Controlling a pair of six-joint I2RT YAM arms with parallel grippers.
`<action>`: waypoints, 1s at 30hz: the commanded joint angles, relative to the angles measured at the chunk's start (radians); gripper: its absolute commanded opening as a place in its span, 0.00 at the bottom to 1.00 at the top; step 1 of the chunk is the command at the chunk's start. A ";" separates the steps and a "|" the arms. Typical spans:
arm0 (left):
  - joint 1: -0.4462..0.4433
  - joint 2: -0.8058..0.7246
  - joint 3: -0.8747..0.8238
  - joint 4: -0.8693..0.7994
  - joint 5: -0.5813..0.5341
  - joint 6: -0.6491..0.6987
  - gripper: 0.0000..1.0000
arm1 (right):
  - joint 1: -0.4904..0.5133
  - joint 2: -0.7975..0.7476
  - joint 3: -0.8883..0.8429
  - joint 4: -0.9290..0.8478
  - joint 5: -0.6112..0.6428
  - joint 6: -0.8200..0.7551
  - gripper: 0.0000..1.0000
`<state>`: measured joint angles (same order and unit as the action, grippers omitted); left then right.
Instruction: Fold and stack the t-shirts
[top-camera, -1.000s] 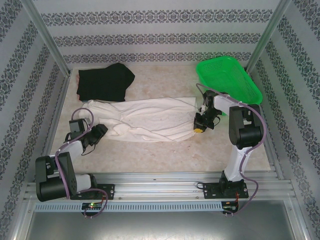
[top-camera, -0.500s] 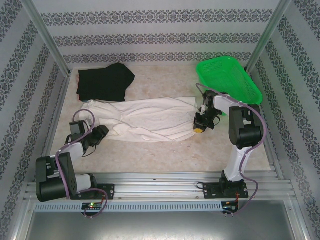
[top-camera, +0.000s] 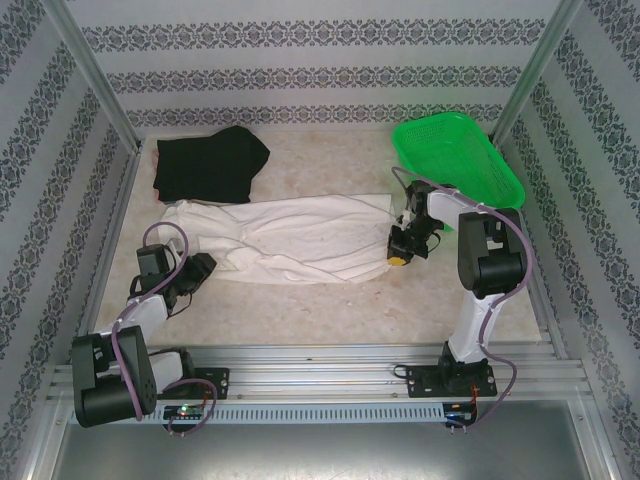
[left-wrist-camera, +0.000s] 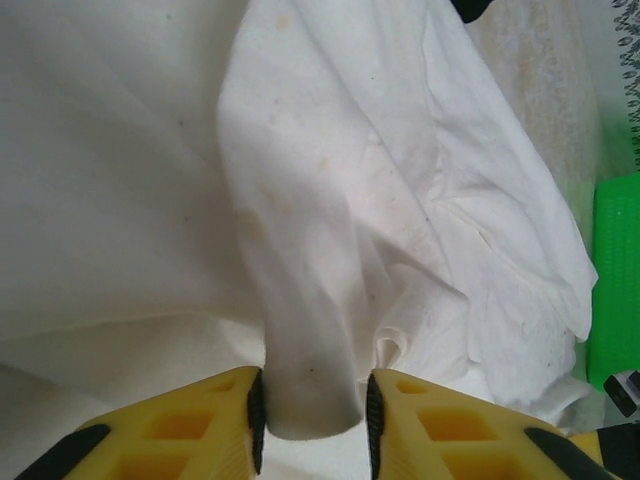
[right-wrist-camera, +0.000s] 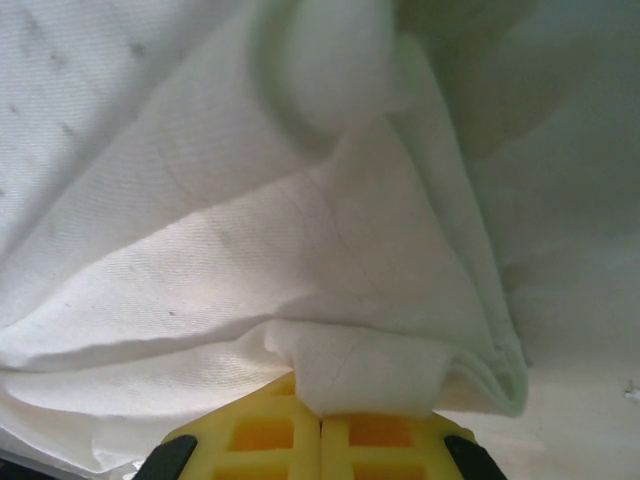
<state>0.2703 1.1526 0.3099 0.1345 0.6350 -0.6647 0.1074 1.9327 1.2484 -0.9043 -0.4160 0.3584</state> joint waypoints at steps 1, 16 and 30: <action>0.003 0.009 0.004 -0.021 -0.009 0.002 0.22 | 0.005 0.000 -0.001 0.001 -0.018 -0.027 0.00; 0.003 -0.236 0.157 -0.342 -0.114 -0.040 0.00 | -0.019 -0.113 -0.032 0.003 -0.017 -0.009 0.00; 0.006 -0.614 0.329 -0.792 -0.256 -0.122 0.00 | -0.023 -0.326 -0.141 -0.084 0.015 0.033 0.00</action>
<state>0.2703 0.6037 0.5629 -0.4808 0.4438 -0.7582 0.0933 1.6627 1.1385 -0.9287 -0.4267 0.3714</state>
